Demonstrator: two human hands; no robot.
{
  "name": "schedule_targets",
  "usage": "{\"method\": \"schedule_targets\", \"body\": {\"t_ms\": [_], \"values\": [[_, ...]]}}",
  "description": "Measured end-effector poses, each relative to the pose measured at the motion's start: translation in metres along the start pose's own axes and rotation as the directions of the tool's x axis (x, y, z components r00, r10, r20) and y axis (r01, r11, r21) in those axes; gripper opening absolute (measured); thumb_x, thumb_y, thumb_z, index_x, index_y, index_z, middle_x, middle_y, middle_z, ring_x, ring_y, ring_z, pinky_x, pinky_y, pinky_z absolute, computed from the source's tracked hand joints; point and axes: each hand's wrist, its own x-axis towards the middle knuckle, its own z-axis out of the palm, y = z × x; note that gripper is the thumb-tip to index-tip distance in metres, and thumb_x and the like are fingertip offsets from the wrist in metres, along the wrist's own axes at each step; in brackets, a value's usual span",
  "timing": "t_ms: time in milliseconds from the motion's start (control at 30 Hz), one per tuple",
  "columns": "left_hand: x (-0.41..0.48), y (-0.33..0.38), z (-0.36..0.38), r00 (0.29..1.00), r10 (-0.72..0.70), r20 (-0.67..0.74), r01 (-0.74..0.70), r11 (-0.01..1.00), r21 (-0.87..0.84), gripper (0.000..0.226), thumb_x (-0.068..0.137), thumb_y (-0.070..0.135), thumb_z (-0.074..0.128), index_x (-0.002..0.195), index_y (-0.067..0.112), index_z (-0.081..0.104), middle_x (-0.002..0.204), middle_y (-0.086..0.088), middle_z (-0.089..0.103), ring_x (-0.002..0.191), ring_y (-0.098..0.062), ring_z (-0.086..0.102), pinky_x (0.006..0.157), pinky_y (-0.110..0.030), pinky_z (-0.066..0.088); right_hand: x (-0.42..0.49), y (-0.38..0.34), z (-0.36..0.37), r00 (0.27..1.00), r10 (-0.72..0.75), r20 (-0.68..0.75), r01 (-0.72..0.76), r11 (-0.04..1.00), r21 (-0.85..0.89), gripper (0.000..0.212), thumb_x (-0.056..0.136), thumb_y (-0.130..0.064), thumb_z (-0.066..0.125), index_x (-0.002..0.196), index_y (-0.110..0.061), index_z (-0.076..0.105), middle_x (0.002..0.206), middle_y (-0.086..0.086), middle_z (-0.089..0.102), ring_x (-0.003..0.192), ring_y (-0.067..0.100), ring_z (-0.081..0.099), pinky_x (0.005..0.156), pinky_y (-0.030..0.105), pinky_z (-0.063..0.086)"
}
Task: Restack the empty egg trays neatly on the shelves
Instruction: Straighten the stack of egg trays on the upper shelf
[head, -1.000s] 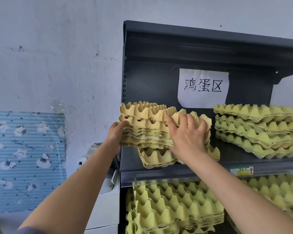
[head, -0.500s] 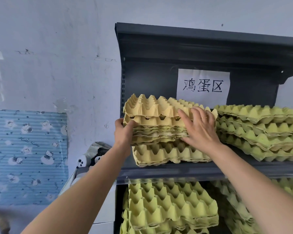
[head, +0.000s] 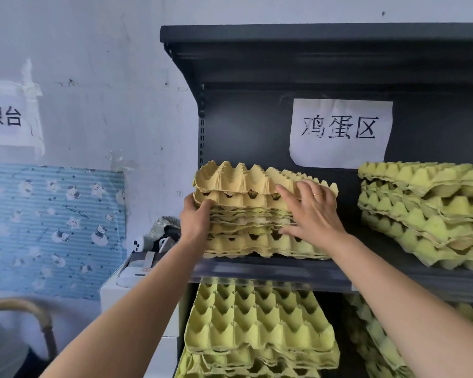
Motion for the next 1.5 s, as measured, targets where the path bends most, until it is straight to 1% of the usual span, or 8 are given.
{"method": "schedule_targets", "body": {"t_ms": [100, 300, 533, 767, 967, 1200, 1300, 1500], "values": [[-0.004, 0.004, 0.003, 0.996, 0.052, -0.069, -0.048, 0.997, 0.058, 0.033, 0.093, 0.027, 0.047, 0.122, 0.013, 0.042, 0.106, -0.013, 0.056, 0.089, -0.028, 0.055, 0.083, -0.045, 0.049, 0.002, -0.001, -0.001, 1.000, -0.018, 0.016, 0.018, 1.000, -0.008, 0.101, 0.063, -0.065, 0.073, 0.146, -0.026, 0.032, 0.135, 0.020, 0.043, 0.131, 0.035, 0.035, 0.099, 0.054, 0.032], [-0.018, -0.006, 0.016, 0.983, 0.114, -0.142, -0.082, 0.974, 0.213, 0.061, 0.096, 0.035, 0.044, 0.148, 0.019, 0.016, 0.144, -0.015, 0.028, 0.128, -0.034, 0.035, 0.107, -0.047, 0.030, -0.005, -0.004, 0.002, 1.000, 0.003, -0.002, -0.003, 1.000, 0.017, 0.090, 0.069, -0.068, 0.066, 0.143, -0.029, 0.033, 0.135, 0.015, 0.046, 0.132, 0.032, 0.036, 0.096, 0.050, 0.035], [-0.050, 0.002, 0.034, 0.903, 0.417, -0.100, -0.287, 0.762, 0.580, 0.079, 0.086, 0.019, 0.055, 0.149, 0.023, 0.007, 0.154, -0.010, 0.006, 0.140, -0.029, 0.009, 0.112, -0.042, 0.010, -0.003, 0.001, -0.009, 0.999, -0.043, 0.014, 0.041, 0.996, 0.083, 0.075, 0.085, -0.064, 0.048, 0.148, -0.033, 0.021, 0.150, 0.014, 0.031, 0.142, 0.029, 0.020, 0.111, 0.052, 0.015], [-0.031, 0.020, 0.032, 0.722, 0.606, 0.333, -0.511, 0.143, 0.848, 0.067, 0.092, 0.040, 0.048, 0.148, 0.027, 0.013, 0.155, -0.005, 0.009, 0.144, -0.023, -0.002, 0.115, -0.041, -0.005, 0.007, 0.028, -0.019, 0.991, 0.134, -0.004, -0.131, 0.977, 0.169, 0.067, 0.089, -0.064, 0.039, 0.146, -0.030, 0.029, 0.154, 0.006, 0.029, 0.143, 0.027, 0.020, 0.112, 0.056, 0.016], [-0.007, 0.027, 0.026, 0.733, 0.477, 0.486, -0.509, -0.090, 0.856, 0.076, 0.084, 0.064, 0.048, 0.145, 0.038, 0.010, 0.147, -0.002, 0.028, 0.142, -0.025, 0.001, 0.107, -0.048, 0.018, 0.013, 0.043, -0.013, 0.900, 0.287, 0.327, -0.420, 0.770, 0.480, 0.056, 0.094, -0.058, 0.040, 0.139, -0.024, 0.042, 0.143, 0.009, 0.035, 0.122, 0.031, 0.049, 0.093, 0.039, 0.043], [0.013, 0.030, 0.001, 0.684, 0.510, 0.521, -0.535, -0.134, 0.834, 0.081, 0.079, 0.069, 0.048, 0.144, 0.038, 0.010, 0.135, 0.005, 0.044, 0.137, -0.022, 0.017, 0.106, -0.047, 0.014, 0.013, 0.015, -0.033, 0.920, 0.324, 0.220, -0.367, 0.909, 0.197, 0.052, 0.093, -0.060, 0.033, 0.132, -0.029, 0.045, 0.126, 0.011, 0.047, 0.093, 0.034, 0.062, 0.070, 0.032, 0.048], [0.019, 0.037, -0.001, 0.638, 0.502, 0.585, -0.573, -0.197, 0.795, 0.088, 0.078, 0.071, 0.048, 0.147, 0.033, 0.009, 0.127, 0.005, 0.051, 0.130, -0.020, 0.030, 0.110, -0.050, 0.007, 0.014, 0.008, -0.039, 0.910, 0.362, 0.200, -0.382, 0.921, 0.073, 0.052, 0.093, -0.062, 0.029, 0.134, -0.034, 0.044, 0.126, 0.008, 0.050, 0.095, 0.031, 0.062, 0.078, 0.035, 0.045], [0.028, 0.033, 0.000, 0.637, 0.497, 0.590, -0.642, -0.082, 0.762, 0.093, 0.074, 0.067, 0.057, 0.146, 0.028, 0.014, 0.143, 0.003, 0.033, 0.130, -0.023, 0.029, 0.096, -0.044, 0.037, 0.028, -0.008, -0.035, 0.953, 0.231, 0.194, -0.263, 0.952, 0.157, 0.043, 0.101, -0.046, 0.021, 0.130, -0.036, 0.051, 0.140, -0.004, 0.047, 0.114, 0.027, 0.054, 0.089, 0.040, 0.043]]}}
